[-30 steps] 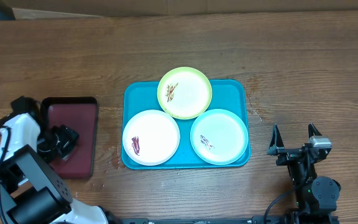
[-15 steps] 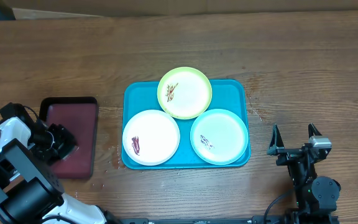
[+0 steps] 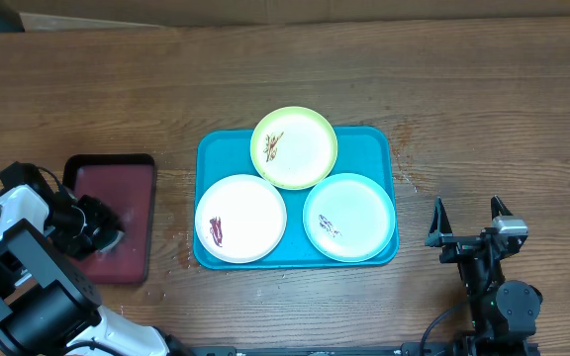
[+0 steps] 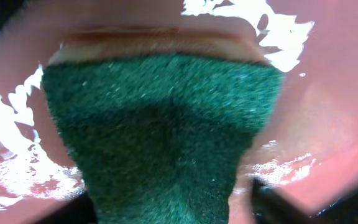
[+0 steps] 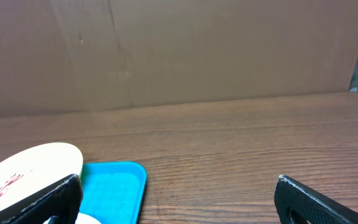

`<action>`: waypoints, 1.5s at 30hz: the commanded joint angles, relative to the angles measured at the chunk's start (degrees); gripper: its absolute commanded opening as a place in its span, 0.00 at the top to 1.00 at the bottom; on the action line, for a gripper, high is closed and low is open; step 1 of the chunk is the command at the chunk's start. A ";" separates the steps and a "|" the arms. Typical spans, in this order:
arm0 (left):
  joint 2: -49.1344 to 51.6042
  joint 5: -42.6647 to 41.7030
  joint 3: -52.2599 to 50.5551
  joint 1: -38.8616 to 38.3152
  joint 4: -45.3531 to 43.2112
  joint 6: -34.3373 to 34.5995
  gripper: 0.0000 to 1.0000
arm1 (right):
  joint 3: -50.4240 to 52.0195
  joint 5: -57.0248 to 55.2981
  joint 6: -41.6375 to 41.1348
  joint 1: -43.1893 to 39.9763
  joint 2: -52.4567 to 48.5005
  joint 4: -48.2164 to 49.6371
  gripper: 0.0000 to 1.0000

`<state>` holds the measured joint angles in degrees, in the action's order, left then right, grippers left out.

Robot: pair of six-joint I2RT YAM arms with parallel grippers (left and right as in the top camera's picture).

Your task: Clean dirty plates on tray and stack at the side

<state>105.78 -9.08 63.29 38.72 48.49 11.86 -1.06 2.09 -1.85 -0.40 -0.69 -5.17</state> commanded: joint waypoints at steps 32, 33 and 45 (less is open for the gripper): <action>1.81 0.35 -0.57 -0.15 -3.76 0.13 0.00 | 0.59 -0.55 0.17 -0.31 0.52 0.35 0.00; 1.81 0.81 -0.57 -0.15 -3.87 0.11 0.00 | 0.59 -0.55 0.17 -0.31 0.52 0.35 0.00; 1.81 2.27 -0.57 -0.15 -5.40 0.13 0.76 | 0.59 -0.55 0.17 -0.31 0.52 0.35 0.00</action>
<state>106.04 -7.92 63.48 38.50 43.64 11.97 -1.06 2.09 -1.85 -0.40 -0.69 -5.15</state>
